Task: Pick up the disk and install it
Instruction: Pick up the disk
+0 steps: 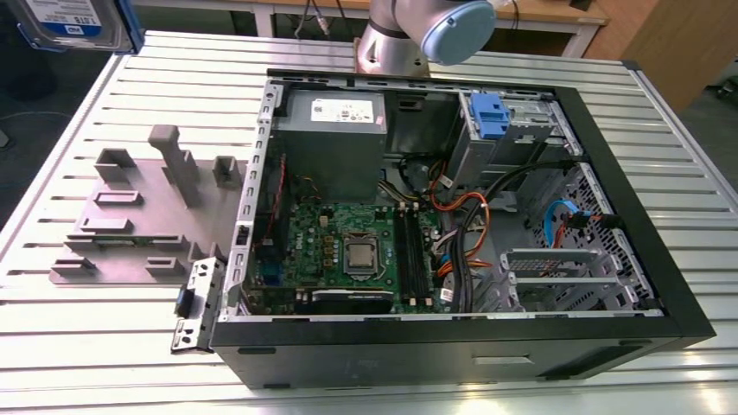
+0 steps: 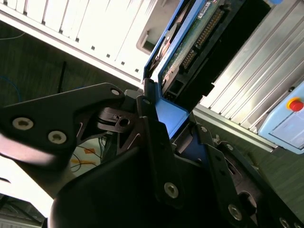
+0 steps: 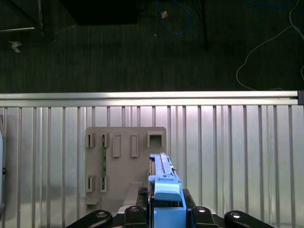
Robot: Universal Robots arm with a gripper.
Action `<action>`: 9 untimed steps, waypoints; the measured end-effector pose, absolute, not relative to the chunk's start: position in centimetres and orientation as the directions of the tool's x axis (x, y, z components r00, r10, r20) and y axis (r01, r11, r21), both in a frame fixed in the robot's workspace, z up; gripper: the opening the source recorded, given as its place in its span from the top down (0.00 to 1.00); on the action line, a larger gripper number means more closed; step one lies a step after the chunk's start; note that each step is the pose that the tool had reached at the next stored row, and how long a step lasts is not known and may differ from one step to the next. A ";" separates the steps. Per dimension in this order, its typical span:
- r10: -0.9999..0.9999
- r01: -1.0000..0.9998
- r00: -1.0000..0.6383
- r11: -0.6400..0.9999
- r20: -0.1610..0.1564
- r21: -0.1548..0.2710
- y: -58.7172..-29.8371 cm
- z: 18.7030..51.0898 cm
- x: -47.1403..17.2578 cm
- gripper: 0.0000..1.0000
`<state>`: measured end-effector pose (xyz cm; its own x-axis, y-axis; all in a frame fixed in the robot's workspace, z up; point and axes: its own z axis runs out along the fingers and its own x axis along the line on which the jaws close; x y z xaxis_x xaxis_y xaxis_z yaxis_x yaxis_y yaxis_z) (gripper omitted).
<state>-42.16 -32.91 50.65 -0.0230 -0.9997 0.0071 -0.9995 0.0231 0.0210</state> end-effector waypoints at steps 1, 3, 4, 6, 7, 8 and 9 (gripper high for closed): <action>-1.000 -1.000 -0.023 0.023 0.007 0.021 -32.9 50.7 -42.1 0.64; -1.000 -1.000 -0.023 0.023 0.007 0.021 -32.9 50.7 -42.0 0.64; -1.000 -1.000 -0.023 0.023 0.007 0.021 -32.9 50.7 -42.0 0.64; -1.000 -1.000 -0.023 0.023 0.007 0.021 -32.9 50.6 -41.9 0.64; -1.000 -1.000 -0.023 0.023 0.007 0.021 -32.9 50.6 -41.9 0.64; -1.000 -1.000 -0.023 0.023 0.007 0.021 -32.9 50.7 -41.9 0.64; -1.000 -1.000 -0.023 0.023 0.007 0.021 -32.9 50.7 -41.8 0.64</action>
